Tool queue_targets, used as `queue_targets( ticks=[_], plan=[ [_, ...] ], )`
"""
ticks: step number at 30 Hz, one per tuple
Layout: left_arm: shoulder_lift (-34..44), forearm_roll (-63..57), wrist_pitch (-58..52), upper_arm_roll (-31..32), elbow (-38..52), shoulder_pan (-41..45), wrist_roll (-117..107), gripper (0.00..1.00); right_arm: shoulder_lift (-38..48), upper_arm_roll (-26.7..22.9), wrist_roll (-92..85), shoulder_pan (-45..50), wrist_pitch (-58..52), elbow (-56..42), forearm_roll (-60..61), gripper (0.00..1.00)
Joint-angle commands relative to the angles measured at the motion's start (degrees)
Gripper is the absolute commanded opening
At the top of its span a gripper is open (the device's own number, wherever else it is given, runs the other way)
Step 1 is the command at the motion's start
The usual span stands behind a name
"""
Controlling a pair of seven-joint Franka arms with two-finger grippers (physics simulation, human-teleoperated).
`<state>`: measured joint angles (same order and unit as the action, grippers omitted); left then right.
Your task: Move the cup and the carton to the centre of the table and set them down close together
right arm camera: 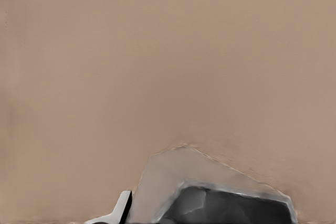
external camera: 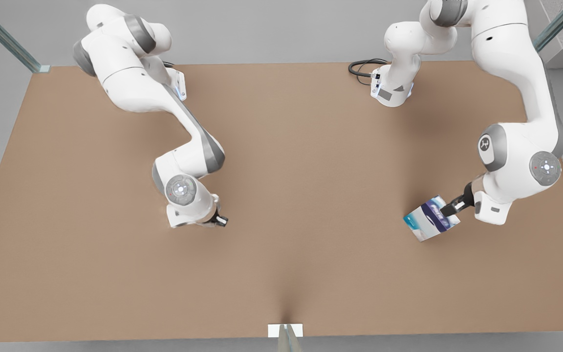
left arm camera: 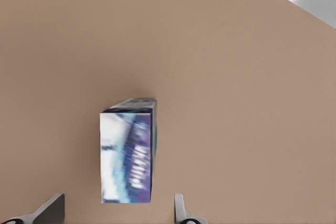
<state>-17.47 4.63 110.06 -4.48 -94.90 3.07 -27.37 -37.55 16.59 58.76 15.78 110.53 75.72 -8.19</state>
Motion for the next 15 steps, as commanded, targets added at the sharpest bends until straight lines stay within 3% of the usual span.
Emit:
queue_targets(
  ticks=[1,4,6,8,9,15],
  plan=[
    [-1.0,0.0,1.0,0.0,0.0,0.0,-0.2,1.0,-0.9,-0.1,1.0,1.0,0.6,-1.1,0.4,0.21],
    [-1.9,0.1,3.7,-0.1,-2.0,-0.1,-4.9,1.0,-12.3,-1.6,5.1,9.9,0.7,-17.2,0.0,0.21],
    [-1.8,0.0,3.6,0.0,-4.8,-0.1,-4.2,1.0,-21.7,-5.3,5.1,16.5,3.7,-28.1,-0.1,0.21],
    [-2.0,-0.1,2.6,-0.1,-5.2,-0.1,-4.0,1.0,-26.9,-6.2,4.9,19.7,8.2,-32.3,-0.2,0.21],
    [-2.3,-0.1,2.8,-0.1,-5.2,-0.1,-3.9,1.0,-27.8,-8.1,3.7,21.2,8.6,-32.8,-0.4,0.21],
    [-3.4,-0.1,3.6,-0.1,-6.4,-0.1,2.1,1.0,-29.8,-8.2,-2.8,22.8,11.0,-32.8,-3.8,0.21]
  ],
)
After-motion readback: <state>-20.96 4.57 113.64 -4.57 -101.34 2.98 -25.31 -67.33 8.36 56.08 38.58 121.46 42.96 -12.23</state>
